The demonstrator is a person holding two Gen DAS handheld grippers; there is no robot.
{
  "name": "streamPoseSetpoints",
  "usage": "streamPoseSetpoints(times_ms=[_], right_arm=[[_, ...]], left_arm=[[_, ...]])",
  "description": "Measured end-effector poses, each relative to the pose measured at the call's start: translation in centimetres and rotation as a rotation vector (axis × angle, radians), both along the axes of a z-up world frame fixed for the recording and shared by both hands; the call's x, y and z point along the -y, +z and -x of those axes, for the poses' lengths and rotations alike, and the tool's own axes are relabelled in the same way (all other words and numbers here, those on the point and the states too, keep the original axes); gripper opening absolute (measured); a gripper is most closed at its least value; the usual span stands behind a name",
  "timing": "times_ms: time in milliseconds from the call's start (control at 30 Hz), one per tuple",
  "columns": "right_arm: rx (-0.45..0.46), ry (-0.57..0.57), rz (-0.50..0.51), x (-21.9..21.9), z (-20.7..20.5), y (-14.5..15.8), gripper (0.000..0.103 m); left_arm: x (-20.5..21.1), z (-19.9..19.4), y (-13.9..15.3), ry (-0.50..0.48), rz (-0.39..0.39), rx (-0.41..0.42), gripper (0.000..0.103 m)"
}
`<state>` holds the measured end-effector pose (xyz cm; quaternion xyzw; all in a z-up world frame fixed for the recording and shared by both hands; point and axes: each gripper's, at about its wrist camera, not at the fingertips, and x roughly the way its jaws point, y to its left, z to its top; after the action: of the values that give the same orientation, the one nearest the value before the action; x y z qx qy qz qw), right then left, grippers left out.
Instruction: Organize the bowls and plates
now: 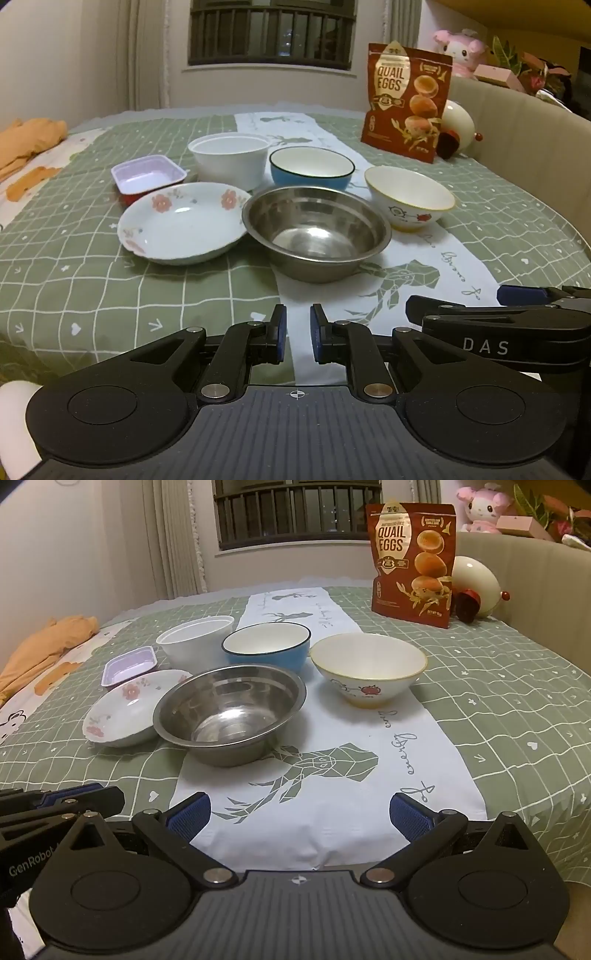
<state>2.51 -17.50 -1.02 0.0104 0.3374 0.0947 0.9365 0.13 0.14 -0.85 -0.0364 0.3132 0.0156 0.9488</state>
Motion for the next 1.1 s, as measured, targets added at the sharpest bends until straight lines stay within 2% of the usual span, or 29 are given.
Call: streamPoseSetpoints(times_ms=[1100], right_arm=[[-0.010,-0.002,-0.004,-0.29,-0.24,0.02,0.103]], left_arm=[[-0.23,-0.17,0.06,0.011,0.014,-0.018,0.016]])
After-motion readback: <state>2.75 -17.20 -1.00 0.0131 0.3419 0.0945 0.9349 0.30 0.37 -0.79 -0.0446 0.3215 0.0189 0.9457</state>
